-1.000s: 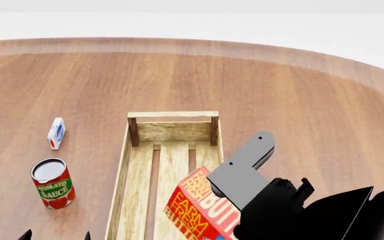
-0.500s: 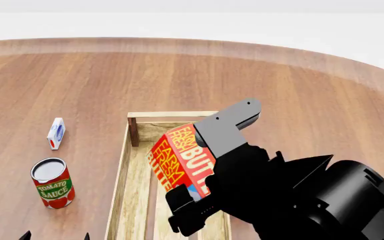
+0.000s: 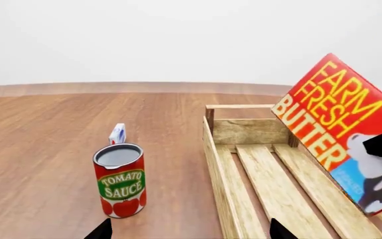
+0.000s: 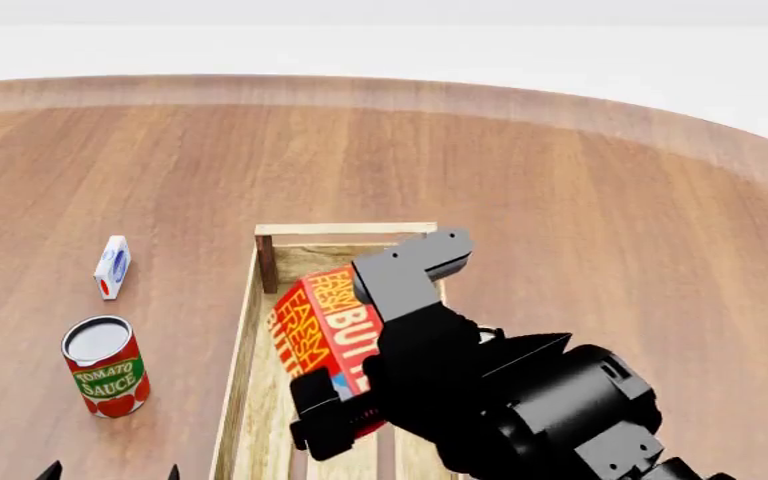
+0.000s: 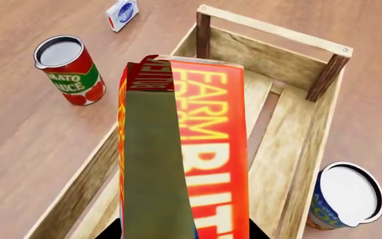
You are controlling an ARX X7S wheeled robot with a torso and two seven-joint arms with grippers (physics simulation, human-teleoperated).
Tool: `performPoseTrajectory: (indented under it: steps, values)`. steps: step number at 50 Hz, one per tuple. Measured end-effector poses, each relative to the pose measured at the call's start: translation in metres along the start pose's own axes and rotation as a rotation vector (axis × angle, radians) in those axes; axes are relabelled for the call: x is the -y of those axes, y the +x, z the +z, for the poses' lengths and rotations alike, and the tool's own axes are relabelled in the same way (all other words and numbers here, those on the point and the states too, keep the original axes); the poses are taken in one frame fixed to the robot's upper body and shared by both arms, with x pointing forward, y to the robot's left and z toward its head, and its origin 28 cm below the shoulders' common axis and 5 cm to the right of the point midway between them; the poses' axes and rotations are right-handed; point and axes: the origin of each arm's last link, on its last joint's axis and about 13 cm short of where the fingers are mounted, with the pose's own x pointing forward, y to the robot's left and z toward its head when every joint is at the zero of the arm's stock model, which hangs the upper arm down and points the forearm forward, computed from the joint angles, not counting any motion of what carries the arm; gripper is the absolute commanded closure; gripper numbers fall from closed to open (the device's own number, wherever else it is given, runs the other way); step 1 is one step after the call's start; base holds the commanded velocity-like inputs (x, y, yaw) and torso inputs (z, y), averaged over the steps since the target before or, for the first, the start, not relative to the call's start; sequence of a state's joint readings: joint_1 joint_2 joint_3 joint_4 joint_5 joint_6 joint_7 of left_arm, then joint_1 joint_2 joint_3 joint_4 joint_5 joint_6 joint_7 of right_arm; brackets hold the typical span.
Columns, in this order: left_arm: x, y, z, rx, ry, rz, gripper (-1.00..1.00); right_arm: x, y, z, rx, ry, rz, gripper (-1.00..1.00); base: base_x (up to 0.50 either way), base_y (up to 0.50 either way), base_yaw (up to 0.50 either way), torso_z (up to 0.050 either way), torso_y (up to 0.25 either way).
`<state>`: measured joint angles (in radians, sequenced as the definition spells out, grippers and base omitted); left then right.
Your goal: Pick up the butter and put it in the tray.
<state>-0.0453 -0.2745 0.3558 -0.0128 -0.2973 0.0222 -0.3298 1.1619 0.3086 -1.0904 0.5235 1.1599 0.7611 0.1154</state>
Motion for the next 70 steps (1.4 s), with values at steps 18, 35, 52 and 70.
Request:
performPoseTrajectory:
  steps: [18,35,52,70]
  values:
    - [0.0,-0.003,-0.001,-0.001,-0.002,-0.003,-1.0,-0.004,0.037,-0.022,-0.084,0.002,0.003,1.0,0.0,0.0,0.0,0.0,0.001]
    - [0.0,-0.003,-0.001,-0.001,-0.002,-0.005,-1.0,-0.005,0.053,-0.037,-0.156,-0.034,0.0,1.0,0.0,0.0,0.0,0.0,0.001]
    - [0.0,-0.002,0.0,0.001,-0.002,-0.005,-1.0,-0.007,0.057,-0.035,-0.162,-0.062,0.026,-1.0,0.0,0.0,0.0,0.0,0.0]
    - [0.0,-0.002,0.001,0.0,-0.004,-0.004,-1.0,-0.009,0.021,-0.005,-0.102,-0.083,0.015,-1.0,0.0,0.0,0.0,0.0,0.001]
